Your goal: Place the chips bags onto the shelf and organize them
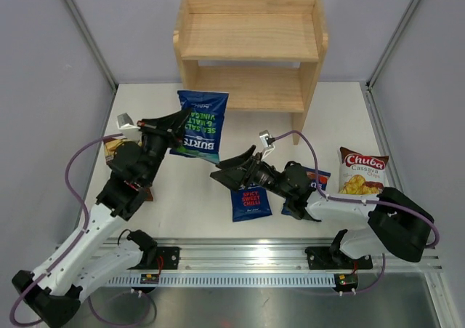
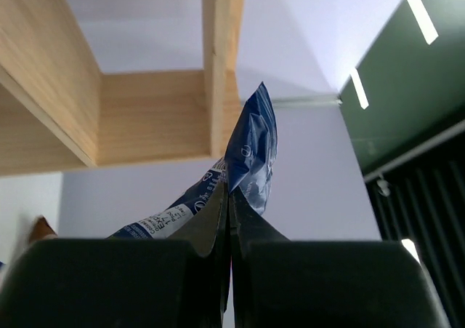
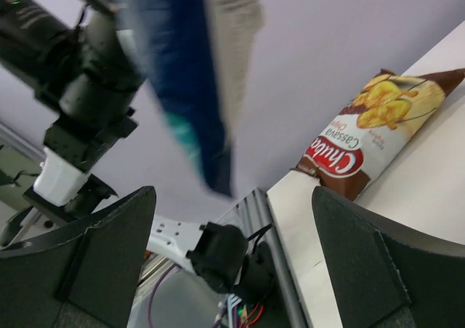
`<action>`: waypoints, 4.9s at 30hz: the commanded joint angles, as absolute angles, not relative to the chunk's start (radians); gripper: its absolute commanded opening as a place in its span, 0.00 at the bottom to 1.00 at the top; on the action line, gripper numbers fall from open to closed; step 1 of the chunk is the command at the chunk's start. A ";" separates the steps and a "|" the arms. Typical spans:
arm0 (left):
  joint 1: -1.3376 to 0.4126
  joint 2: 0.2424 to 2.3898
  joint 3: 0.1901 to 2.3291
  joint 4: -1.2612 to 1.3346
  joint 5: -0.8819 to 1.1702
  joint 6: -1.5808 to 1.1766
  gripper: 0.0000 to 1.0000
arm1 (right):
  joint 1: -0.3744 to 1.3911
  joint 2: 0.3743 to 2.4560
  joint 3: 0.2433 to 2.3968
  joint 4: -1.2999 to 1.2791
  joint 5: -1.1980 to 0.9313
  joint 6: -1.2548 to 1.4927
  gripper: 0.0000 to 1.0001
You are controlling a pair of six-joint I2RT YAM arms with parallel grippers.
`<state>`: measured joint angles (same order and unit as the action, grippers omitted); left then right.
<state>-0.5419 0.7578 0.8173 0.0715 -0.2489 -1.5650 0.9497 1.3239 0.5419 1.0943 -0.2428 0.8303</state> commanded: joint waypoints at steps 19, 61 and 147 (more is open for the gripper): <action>-0.959 0.830 0.762 0.399 -0.687 -1.726 0.00 | 1.081 1.325 0.578 1.559 0.069 0.428 0.86; -0.923 0.816 1.236 -0.109 0.530 -0.486 0.99 | 1.080 0.719 1.077 -0.166 -0.511 0.195 0.00; -0.920 0.660 1.299 -0.685 -0.704 -0.545 0.99 | 1.078 0.747 0.805 0.276 0.456 0.813 0.14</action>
<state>-0.9226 0.6628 1.2526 -0.4408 -0.4110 -0.5667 1.0790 0.7486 0.7273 0.3504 0.2253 0.7830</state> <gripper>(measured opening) 0.988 0.269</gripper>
